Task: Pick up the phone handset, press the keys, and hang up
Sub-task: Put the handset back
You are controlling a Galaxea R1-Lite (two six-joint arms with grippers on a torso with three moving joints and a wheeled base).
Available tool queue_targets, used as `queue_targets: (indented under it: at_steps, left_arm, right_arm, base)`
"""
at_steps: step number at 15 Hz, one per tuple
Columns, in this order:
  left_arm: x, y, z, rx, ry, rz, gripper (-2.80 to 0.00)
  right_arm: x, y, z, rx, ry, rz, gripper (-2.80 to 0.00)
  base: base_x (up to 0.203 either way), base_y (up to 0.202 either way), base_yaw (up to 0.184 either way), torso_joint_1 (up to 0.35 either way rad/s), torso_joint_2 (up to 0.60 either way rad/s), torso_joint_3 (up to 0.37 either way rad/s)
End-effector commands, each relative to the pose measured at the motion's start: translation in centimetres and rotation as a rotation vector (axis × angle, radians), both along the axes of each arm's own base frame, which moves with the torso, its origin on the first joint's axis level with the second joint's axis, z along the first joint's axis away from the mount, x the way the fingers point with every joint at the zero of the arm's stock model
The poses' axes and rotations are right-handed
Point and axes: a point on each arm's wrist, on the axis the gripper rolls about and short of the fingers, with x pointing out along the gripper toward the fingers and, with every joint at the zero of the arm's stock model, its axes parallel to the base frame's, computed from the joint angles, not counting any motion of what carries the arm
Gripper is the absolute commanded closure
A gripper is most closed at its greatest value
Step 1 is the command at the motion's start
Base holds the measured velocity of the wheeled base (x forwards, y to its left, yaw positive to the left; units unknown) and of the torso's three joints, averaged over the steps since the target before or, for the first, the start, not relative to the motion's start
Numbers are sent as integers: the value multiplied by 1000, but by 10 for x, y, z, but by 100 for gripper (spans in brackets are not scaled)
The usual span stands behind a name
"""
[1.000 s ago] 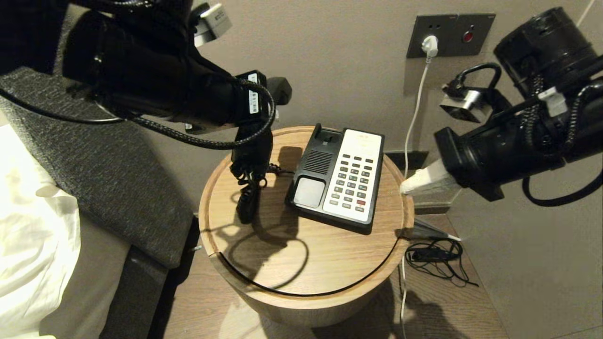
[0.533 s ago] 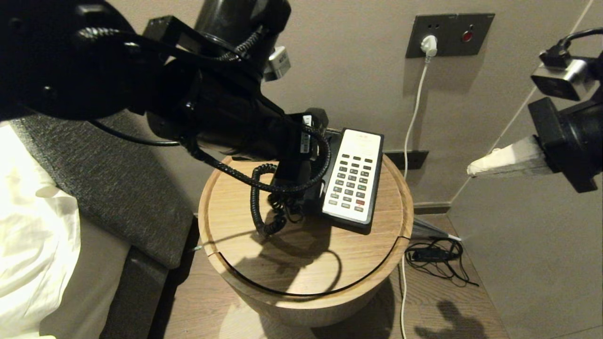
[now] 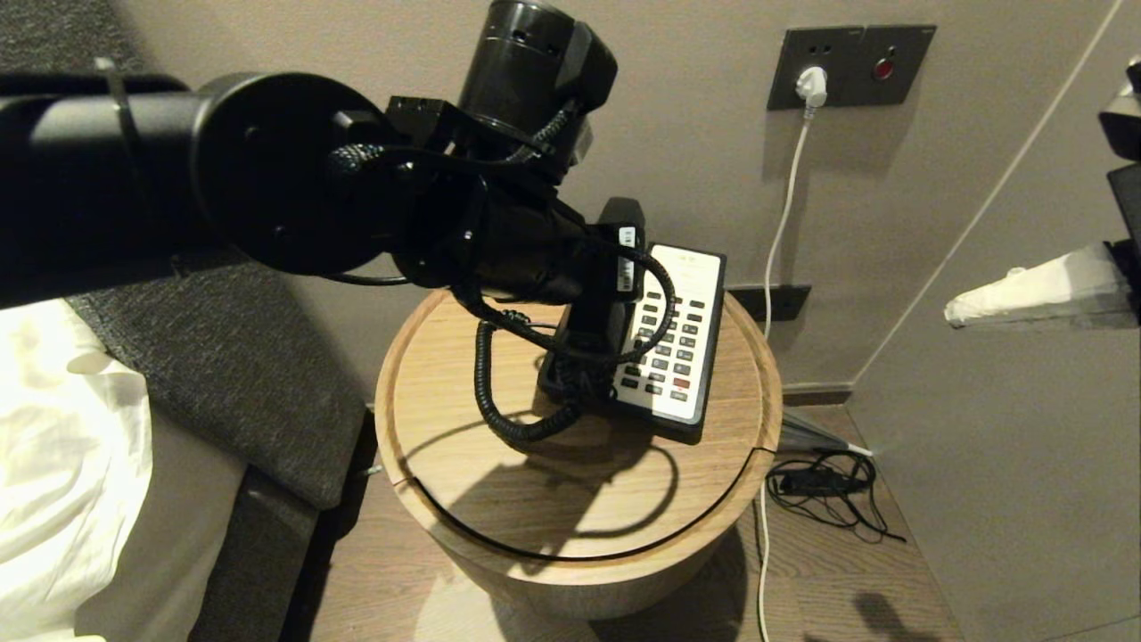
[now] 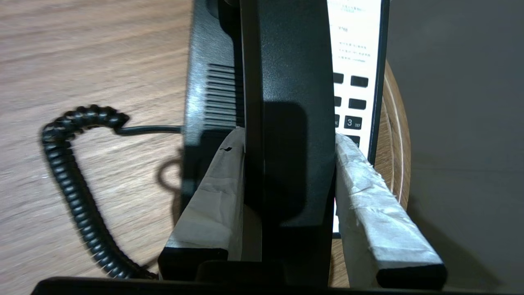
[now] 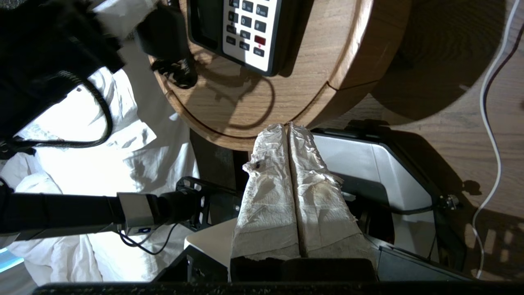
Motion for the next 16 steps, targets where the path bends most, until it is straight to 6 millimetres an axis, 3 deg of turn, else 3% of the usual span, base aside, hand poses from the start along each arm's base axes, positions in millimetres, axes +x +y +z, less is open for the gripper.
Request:
queue_targets:
  at_steps: [1,16]
  left_arm:
    - [3,-6,-8,15,16,-2,0]
    - [16,-16,-28,70,37,23,0]
  right_arm:
    - [-6,-2,1,5,-2,2,0]
    - [-11,-4,7,19,-31,0,0]
  base:
    - [0,0,0,0,0,0]
    - [0,0,0,0,0,0]
